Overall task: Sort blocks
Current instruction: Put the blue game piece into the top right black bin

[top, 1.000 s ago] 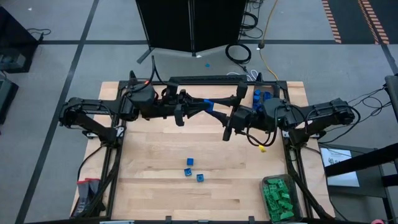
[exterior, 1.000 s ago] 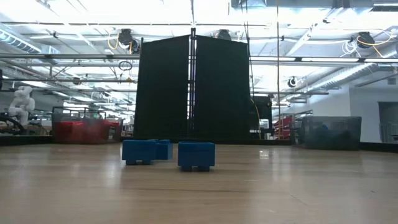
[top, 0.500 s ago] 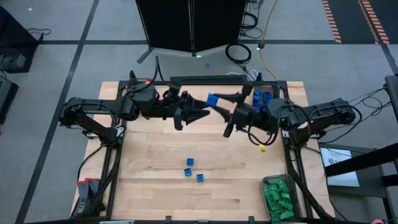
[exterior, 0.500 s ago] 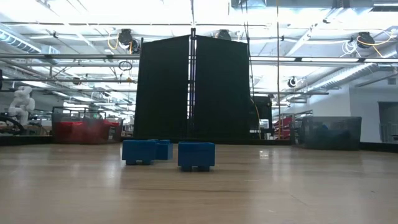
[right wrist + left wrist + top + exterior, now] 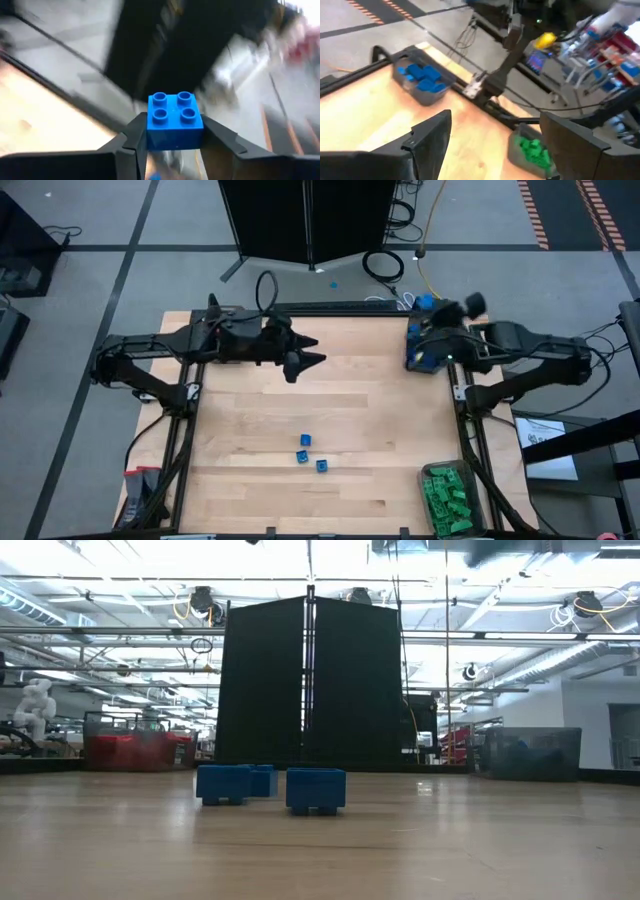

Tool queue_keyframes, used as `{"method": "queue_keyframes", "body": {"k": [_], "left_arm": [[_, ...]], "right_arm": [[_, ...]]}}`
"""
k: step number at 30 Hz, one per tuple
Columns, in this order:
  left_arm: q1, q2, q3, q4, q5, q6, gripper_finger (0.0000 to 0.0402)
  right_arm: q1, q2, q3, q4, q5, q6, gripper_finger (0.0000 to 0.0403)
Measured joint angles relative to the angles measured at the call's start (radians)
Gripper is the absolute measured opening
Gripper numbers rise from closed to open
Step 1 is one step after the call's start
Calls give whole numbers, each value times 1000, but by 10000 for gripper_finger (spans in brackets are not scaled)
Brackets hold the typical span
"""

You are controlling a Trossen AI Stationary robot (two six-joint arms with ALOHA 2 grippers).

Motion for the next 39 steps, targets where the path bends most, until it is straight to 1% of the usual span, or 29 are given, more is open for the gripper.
{"method": "queue_keyframes", "body": {"k": [2, 3, 4, 5, 6, 8, 12, 15, 18, 22, 26, 28, 32, 33, 34, 37, 39], "left_arm": [[9, -2, 0, -26, -1, 11, 303], [12, -4, 0, -32, 0, 18, 303], [13, -4, 0, -35, 0, 18, 303], [15, -4, 0, -33, 1, 20, 303], [19, -5, 0, -31, 4, 21, 304], [28, -7, 0, -31, 4, 21, 304], [40, -6, 0, -38, 7, 20, 304], [44, -6, 0, -72, 41, 20, 304], [46, -6, 0, -120, 55, 20, 304], [45, -6, 0, -175, 57, 20, 304], [45, -6, 0, -191, 57, 25, 304], [45, -6, 0, -192, 57, 26, 304], [45, -6, 0, -200, 57, 42, 304], [45, -6, 0, -209, 61, 47, 304], [45, -6, 0, -217, 73, 55, 304], [39, -10, 0, -218, 123, 101, 304], [28, -11, 0, -219, 140, 128, 304]], "right_arm": [[-83, -22, -40, -237, -44, 282, 123], [-124, -30, -66, -316, -64, 394, 123], [-163, -37, -95, -359, -92, 477, 123], [-204, -42, -126, -371, -125, 525, 123], [-244, -50, -159, -361, -164, 536, 123], [-328, -54, -233, -283, -252, 500, 123], [-484, -41, -384, -5, -464, 342, 123], [-588, -20, -464, 136, -571, 323, 123], [-683, 1, -493, 157, -637, 351, 123], [-766, 29, -495, 148, -704, 306, 123], [-808, 50, -495, 154, -765, 259, 123], [-822, 63, -495, 161, -815, 233, 123], [-830, 72, -495, 162, -871, 196, 124], [-830, 72, -495, 162, -883, 186, 135], [-830, 72, -495, 162, -886, 180, 156], [-830, 69, -493, 159, -886, 170, 235], [-832, 68, -484, 152, -883, 170, 279]]}}
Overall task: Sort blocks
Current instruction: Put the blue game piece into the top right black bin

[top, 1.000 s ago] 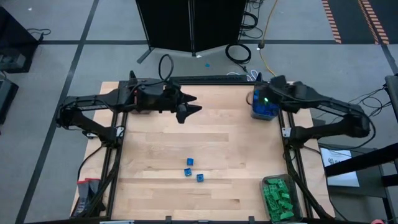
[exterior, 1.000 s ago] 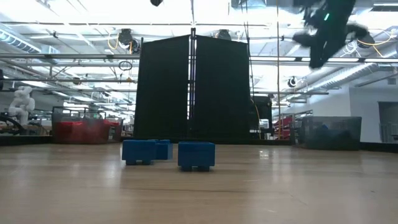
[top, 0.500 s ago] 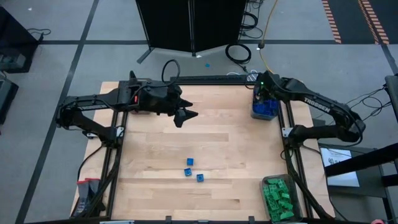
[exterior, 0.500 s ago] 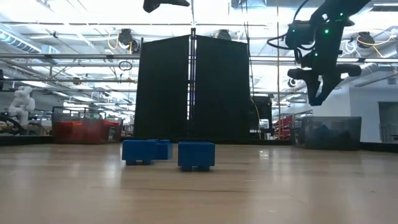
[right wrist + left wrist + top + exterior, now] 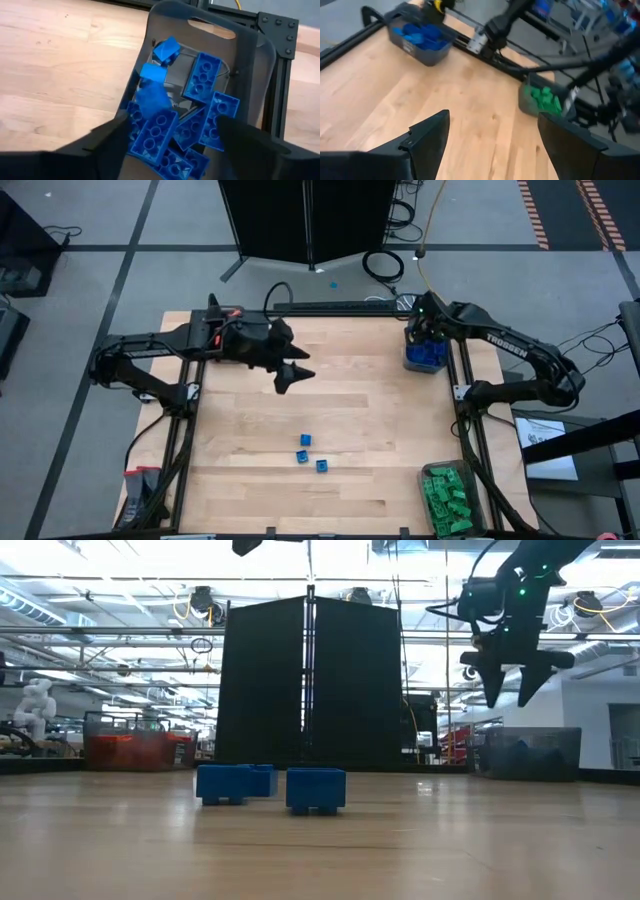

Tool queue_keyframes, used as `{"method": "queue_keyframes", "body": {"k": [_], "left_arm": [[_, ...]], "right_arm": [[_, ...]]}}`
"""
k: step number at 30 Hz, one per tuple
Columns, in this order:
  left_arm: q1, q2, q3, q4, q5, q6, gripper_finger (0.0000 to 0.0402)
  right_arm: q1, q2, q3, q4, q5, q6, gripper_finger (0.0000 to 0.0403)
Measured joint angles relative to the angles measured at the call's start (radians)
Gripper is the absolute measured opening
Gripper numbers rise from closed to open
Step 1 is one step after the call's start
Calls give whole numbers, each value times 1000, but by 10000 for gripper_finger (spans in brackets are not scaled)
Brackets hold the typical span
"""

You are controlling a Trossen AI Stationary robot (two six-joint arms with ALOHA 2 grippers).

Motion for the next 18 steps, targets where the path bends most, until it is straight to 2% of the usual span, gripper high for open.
{"method": "queue_keyframes", "body": {"k": [2, 5, 8, 12, 15, 18], "left_arm": [[-14, 0, 0, -16, 3, 27, 304], [-50, 0, 0, -35, 2, 94, 304], [-125, 6, 0, -93, -26, 148, 304], [-244, 38, -36, -102, -119, 95, 304], [-343, 83, -86, -98, -198, 131, 304], [-416, 147, -135, -76, -221, 170, 304]], "right_arm": [[-2, 0, 8, -5, 0, -4, 307], [5, -2, 45, -13, -13, -46, 320], [41, -16, 117, -3, -97, -130, 313], [126, -39, 241, 6, -213, -193, 297], [209, -51, 331, 9, -236, -234, 289], [284, -53, 414, 12, -240, -254, 286]]}}
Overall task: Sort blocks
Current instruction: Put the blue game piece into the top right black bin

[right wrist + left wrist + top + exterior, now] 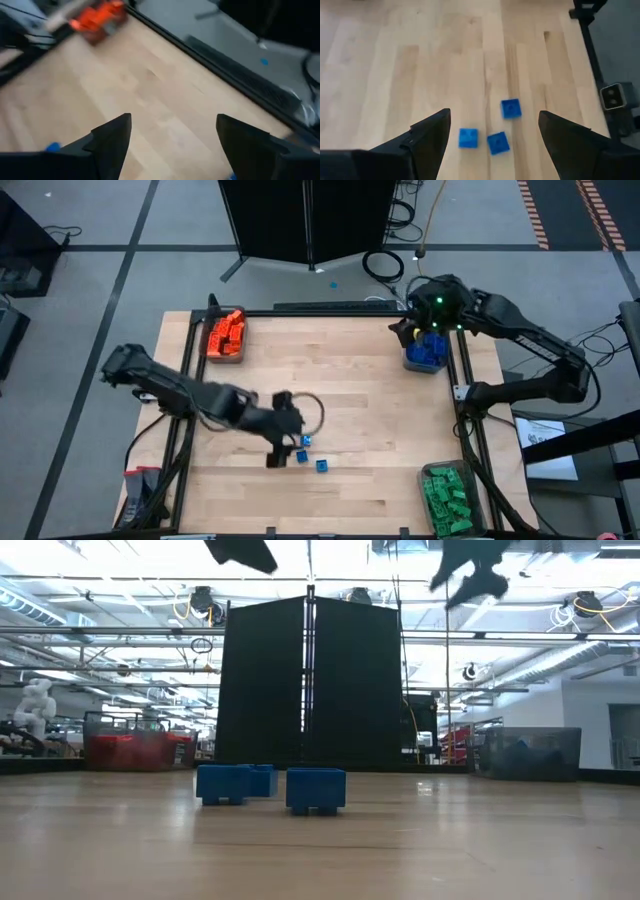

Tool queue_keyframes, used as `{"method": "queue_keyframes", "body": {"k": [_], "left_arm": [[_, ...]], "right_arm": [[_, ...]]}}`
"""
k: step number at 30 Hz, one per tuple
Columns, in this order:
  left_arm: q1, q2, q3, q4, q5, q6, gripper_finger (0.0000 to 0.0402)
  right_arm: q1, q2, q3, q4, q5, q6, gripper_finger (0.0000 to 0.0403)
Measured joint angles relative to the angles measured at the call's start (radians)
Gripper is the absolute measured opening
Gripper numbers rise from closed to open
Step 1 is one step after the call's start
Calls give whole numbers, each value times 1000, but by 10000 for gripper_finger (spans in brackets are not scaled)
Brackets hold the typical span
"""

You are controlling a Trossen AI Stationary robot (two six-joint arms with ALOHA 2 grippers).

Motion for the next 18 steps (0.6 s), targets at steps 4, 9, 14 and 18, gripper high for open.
{"method": "queue_keyframes", "body": {"k": [4, 9, 14, 18], "left_arm": [[-35, 100, -15, 93, -16, -21, 304], [-40, 232, -17, 189, -20, -42, 304], [-61, 360, -17, 283, -21, -53, 304], [-71, 421, -17, 292, -22, -71, 304]], "right_arm": [[72, 0, 80, 3, 1, 0, 286], [130, 0, 105, 11, 2, 6, 286], [175, 1, 105, -7, 2, 7, 286], [196, 1, 105, -23, 2, 7, 286]]}}
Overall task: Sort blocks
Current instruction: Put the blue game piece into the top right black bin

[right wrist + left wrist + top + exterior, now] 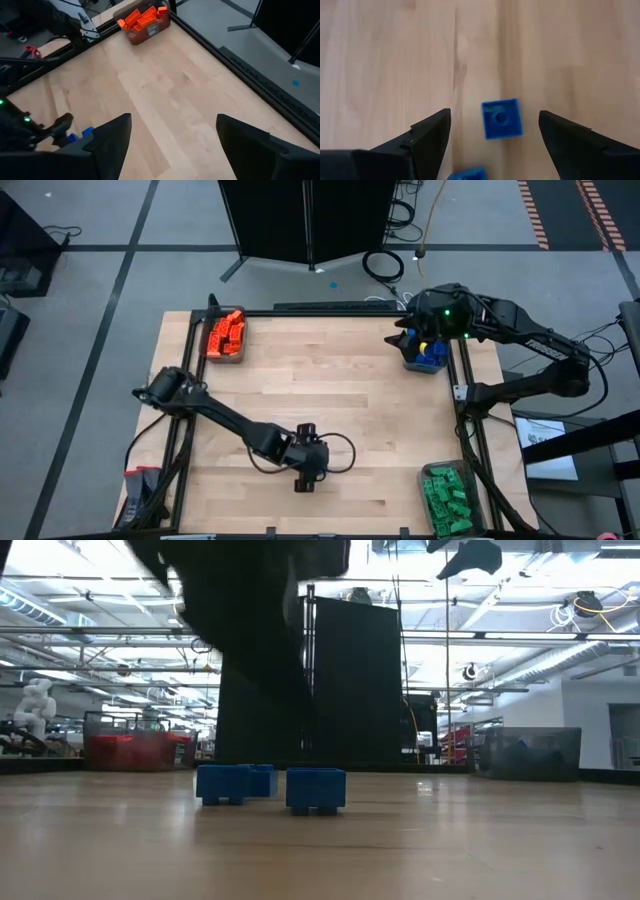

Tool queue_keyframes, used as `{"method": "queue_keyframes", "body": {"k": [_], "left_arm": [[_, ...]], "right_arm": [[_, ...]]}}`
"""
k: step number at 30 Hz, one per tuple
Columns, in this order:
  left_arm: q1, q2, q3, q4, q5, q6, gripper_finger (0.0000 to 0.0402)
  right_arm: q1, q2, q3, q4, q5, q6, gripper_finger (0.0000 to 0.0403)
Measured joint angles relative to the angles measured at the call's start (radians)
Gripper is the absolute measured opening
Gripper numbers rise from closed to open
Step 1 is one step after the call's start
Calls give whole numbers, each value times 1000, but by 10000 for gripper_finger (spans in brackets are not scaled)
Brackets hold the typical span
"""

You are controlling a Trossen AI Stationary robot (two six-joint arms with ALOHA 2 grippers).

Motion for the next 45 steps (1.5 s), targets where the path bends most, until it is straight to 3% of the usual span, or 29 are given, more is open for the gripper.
{"method": "queue_keyframes", "body": {"k": [9, 25, 35, 39, 45], "left_arm": [[-3, 66, 0, 7, -1, 0, 304], [-3, 64, -2, 66, -2, 0, 304], [-3, 64, -88, 144, -2, -94, 303], [-3, 64, -96, 152, -9, -103, 280], [0, 64, -122, 233, -19, -104, 210]], "right_arm": [[11, 0, 0, 0, 8, -14, 286], [11, 1, 0, -32, 9, -10, 286], [11, 1, 0, -32, 8, -3, 286], [11, 1, 0, -32, 8, -3, 286], [11, 1, 0, -32, 8, -3, 286]]}}
